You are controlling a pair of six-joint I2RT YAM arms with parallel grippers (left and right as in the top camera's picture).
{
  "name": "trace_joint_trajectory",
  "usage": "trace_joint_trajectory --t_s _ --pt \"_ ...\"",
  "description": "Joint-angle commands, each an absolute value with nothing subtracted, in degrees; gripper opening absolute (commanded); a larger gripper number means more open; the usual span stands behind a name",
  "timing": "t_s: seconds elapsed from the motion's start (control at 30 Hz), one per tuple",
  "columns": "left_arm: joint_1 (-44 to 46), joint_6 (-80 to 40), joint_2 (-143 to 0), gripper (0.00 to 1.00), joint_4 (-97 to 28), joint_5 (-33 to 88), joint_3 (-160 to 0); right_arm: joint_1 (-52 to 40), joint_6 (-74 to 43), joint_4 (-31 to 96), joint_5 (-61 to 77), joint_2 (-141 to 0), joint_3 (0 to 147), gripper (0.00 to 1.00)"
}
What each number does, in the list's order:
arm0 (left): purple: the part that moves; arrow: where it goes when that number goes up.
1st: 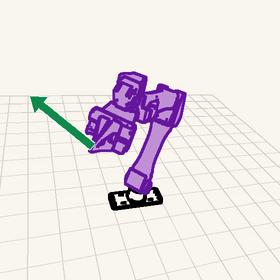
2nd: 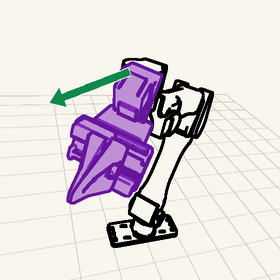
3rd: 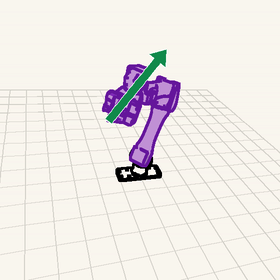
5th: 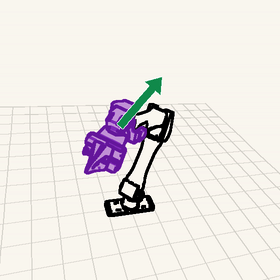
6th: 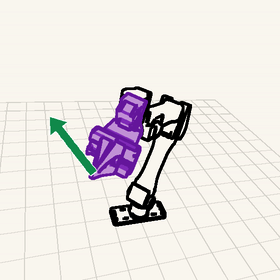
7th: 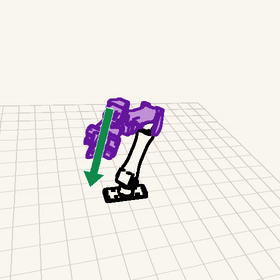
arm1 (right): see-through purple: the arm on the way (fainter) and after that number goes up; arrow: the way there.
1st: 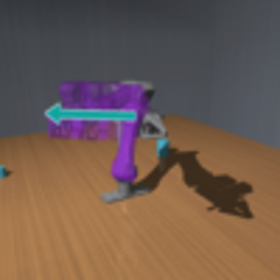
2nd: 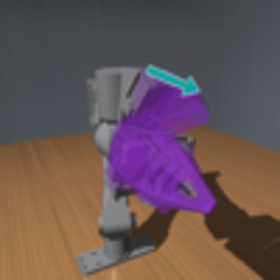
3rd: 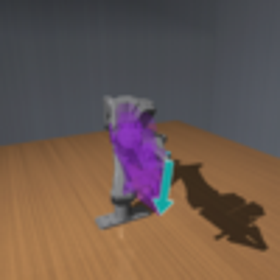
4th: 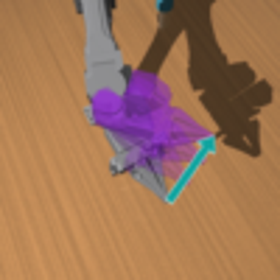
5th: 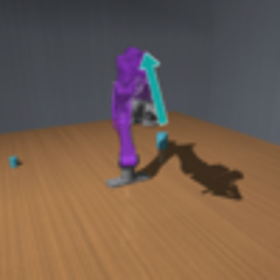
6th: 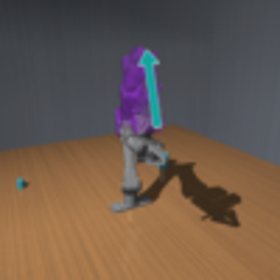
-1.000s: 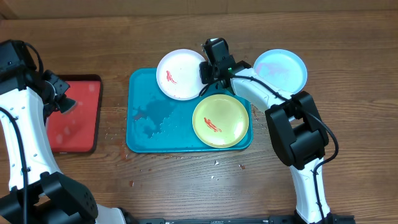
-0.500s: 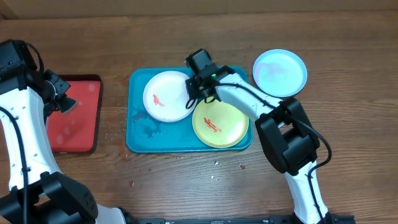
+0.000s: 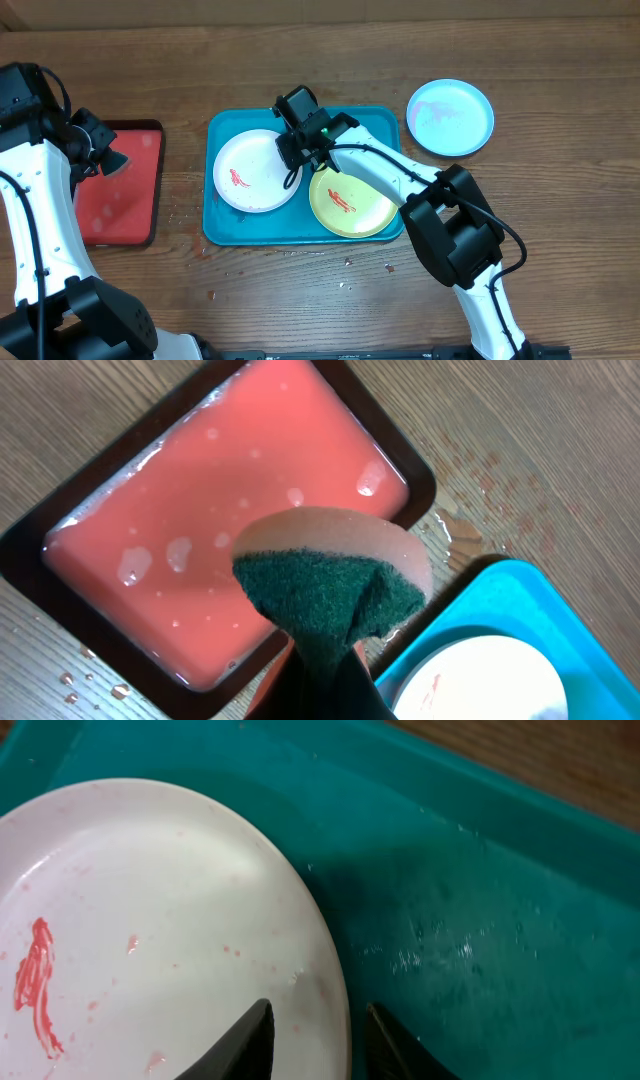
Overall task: Clean dirty plates on tray and stack at the side
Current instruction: 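Grasp the sponge with the left gripper and carry it to the white plate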
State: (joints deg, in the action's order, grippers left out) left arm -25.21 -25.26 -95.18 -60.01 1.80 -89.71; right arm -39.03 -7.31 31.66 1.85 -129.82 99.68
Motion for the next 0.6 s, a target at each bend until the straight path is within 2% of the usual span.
trace_joint_trajectory --t_s 0.0,0.57 --pt "-23.68 -23.49 -95.5 0.04 -59.7 3.46 -90.04 -38.83 1.1 29.56 5.37 -130.61 99.35 0.32" --pt "-17.58 -21.8 -95.5 0.04 -59.77 2.96 -90.04 -38.79 1.74 29.21 4.03 -133.03 100.03 0.33"
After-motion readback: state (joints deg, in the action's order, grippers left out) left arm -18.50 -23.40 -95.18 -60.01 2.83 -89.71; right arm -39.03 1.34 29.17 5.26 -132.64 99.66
